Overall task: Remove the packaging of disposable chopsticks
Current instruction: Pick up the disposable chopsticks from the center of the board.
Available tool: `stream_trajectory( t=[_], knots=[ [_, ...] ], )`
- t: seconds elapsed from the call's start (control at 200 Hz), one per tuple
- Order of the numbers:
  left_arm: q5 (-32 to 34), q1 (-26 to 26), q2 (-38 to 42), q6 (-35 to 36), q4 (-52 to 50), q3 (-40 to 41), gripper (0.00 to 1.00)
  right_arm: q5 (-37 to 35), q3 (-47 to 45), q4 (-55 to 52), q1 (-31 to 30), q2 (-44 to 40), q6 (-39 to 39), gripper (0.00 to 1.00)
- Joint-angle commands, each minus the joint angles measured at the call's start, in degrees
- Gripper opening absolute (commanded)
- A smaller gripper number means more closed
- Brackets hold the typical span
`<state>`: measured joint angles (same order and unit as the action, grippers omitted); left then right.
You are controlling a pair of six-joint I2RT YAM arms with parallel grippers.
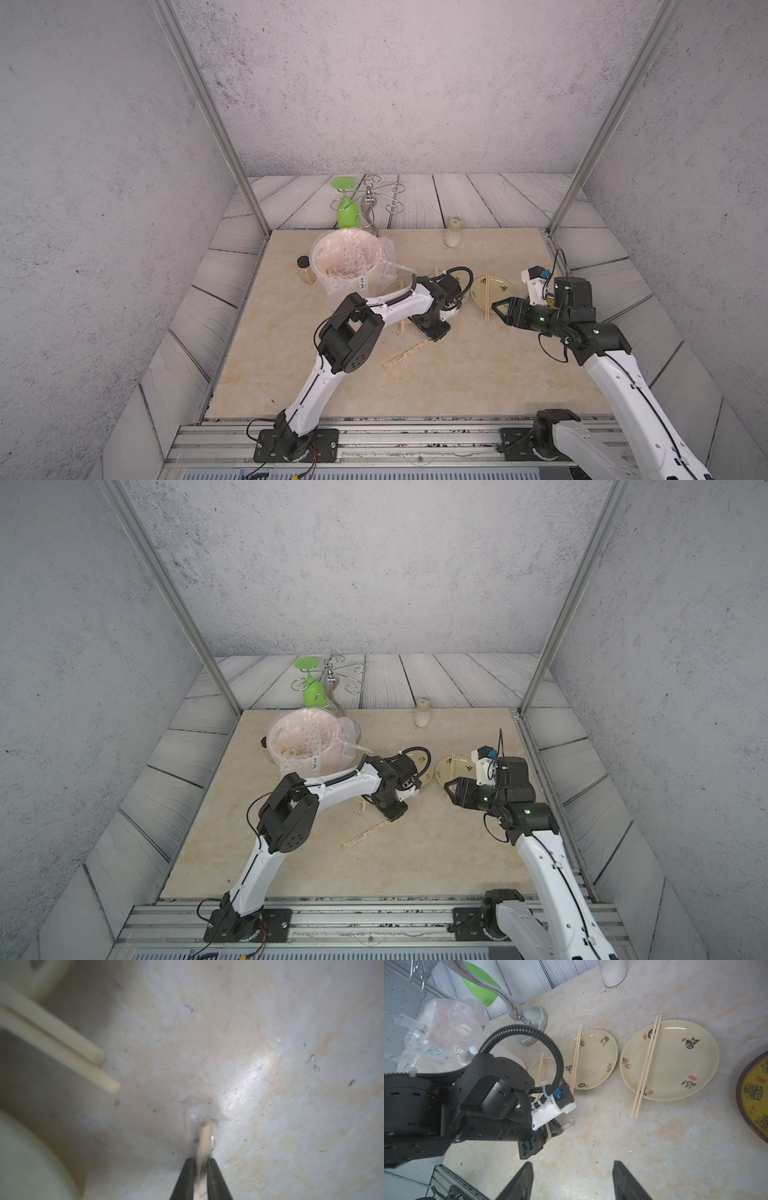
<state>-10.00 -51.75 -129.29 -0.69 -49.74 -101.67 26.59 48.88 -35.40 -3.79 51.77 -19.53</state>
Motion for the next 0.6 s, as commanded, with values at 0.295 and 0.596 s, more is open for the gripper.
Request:
stream_trajectory(
  t=[0.295,0.596],
  knots=[
    [0.55,-1.18,2.07,-4.21,3.06,9.46,0.11,-0.84,-1.94,-0.66,-0.15,-1.32,1.20,0.62],
    [1.46,-1.58,4.10,-5.33,2.90,8.87,0.00,-0.95,-2.05,-0.84,-0.15,-1.41,0.86,0.63]
  ],
)
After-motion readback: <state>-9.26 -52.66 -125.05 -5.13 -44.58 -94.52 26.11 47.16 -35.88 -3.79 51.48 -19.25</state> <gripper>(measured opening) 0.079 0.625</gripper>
